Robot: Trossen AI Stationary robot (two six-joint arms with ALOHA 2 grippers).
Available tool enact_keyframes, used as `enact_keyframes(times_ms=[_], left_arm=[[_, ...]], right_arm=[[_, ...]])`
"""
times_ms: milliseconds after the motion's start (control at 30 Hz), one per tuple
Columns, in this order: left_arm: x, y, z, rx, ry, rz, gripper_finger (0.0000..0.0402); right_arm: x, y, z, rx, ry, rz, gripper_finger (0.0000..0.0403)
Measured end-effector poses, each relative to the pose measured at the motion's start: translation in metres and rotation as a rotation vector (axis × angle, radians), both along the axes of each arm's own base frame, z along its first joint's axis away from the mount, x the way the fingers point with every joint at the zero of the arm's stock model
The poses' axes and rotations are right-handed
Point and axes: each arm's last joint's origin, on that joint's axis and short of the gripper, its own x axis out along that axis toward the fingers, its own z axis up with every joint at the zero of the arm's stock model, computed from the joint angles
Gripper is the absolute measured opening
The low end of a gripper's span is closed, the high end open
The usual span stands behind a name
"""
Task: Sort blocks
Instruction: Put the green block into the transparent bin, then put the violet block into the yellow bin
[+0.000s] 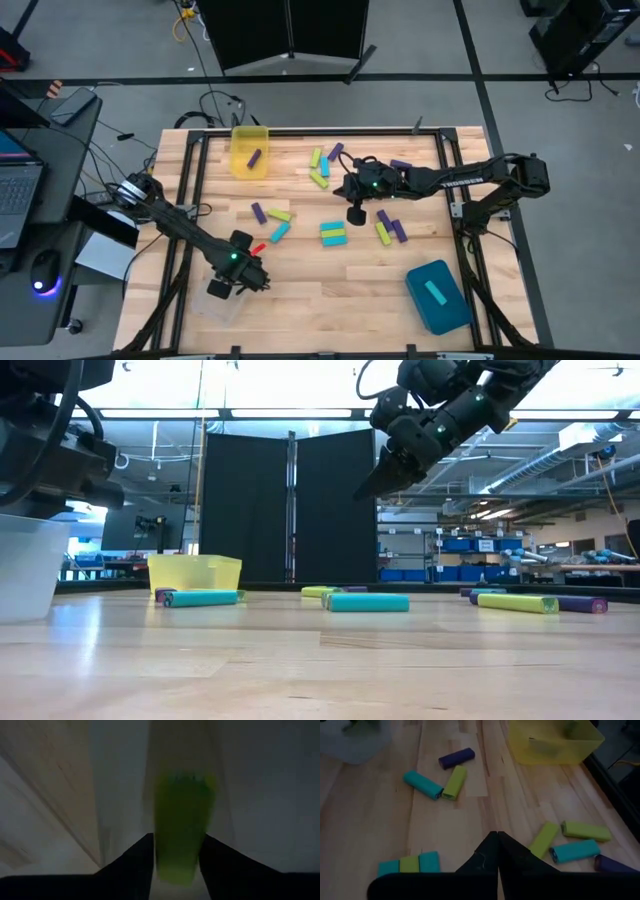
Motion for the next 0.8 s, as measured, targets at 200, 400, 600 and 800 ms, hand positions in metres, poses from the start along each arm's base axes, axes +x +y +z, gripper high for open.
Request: enact_keyframes(times_ms=[200, 400, 600, 800], left_arm=[[0.000, 0.000, 0.000, 0.003, -0.001, 0.018, 0.0188], [-0.002, 0.000, 0.000, -0.005, 0.023, 0.054, 0.0186], [-0.001, 0.000, 0.007, 0.020, 0.033, 0.106, 0.0140], [0.001, 0.000, 0.020, 0.016, -0.012, 0.144, 0.0069]], right_arm=[[0.000, -0.001, 0.001, -0.005, -0.010, -0.001, 0.0011], [0.001, -0.001, 0.001, -0.002, -0.015, 0.009, 0.0011], [0.002, 0.000, 0.002, 0.003, -0.028, 0.050, 0.0011], [0.002, 0.001, 0.003, 0.010, -0.040, 0.077, 0.0011]])
